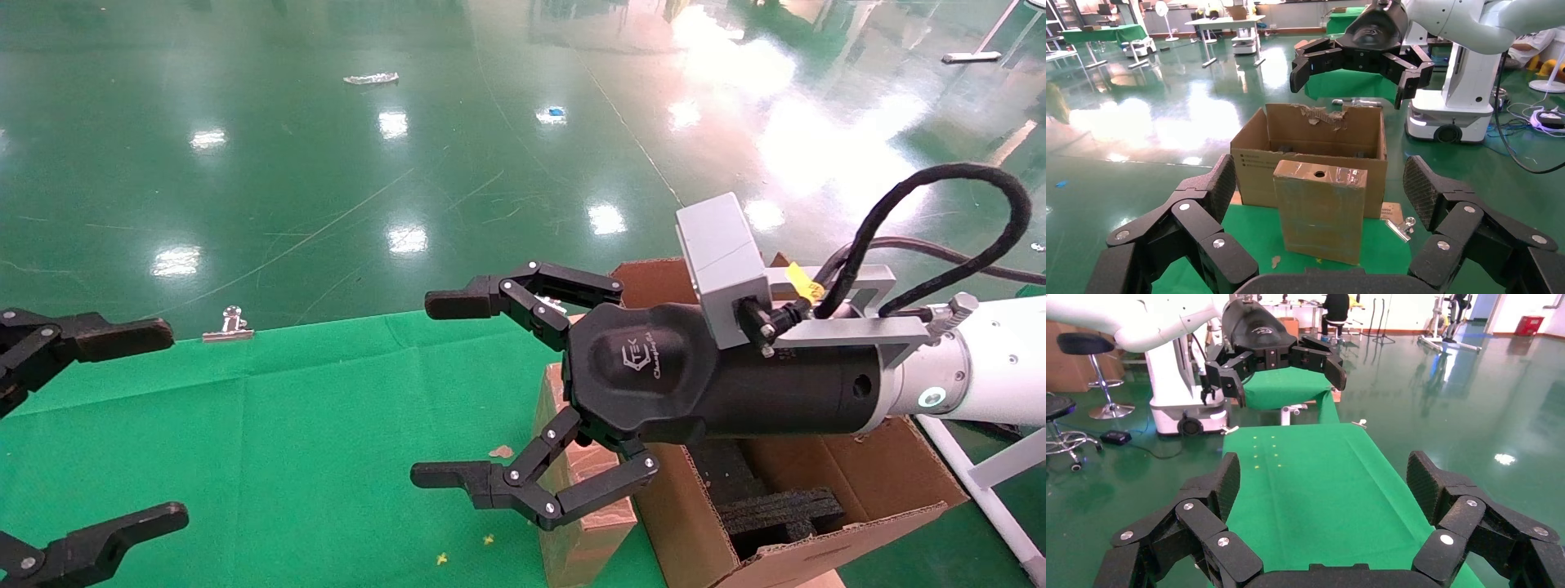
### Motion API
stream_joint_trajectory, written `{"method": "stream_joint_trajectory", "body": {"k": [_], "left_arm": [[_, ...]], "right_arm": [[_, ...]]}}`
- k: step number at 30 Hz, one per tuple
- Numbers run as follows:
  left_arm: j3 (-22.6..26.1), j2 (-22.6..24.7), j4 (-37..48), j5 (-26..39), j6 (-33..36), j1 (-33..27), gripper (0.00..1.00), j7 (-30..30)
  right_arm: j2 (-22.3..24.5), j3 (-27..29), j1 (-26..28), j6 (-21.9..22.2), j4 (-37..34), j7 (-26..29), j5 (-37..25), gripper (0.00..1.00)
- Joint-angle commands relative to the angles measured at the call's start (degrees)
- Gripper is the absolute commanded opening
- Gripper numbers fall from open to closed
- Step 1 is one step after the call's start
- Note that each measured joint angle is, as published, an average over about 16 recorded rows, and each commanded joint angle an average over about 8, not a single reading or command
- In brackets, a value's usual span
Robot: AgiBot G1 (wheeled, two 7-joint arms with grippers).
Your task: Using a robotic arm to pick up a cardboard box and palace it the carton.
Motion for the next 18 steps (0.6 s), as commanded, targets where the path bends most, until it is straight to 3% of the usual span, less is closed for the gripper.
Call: {"method": "stream_joint_trajectory", "body": {"k": [1, 18], "left_arm": [[0.0, 0.0, 0.0, 0.0, 0.0, 0.0, 1.0, 0.0], [0.01, 0.0, 0.01, 0.0, 0.0, -0.01, 1.0, 0.01]], "right_arm": [[0.0, 0.0, 0.0, 0.0, 0.0, 0.0, 0.0, 1.0], [0.06, -0.3, 0.06, 0.01, 0.21, 0.25, -0.52, 1.0]]}}
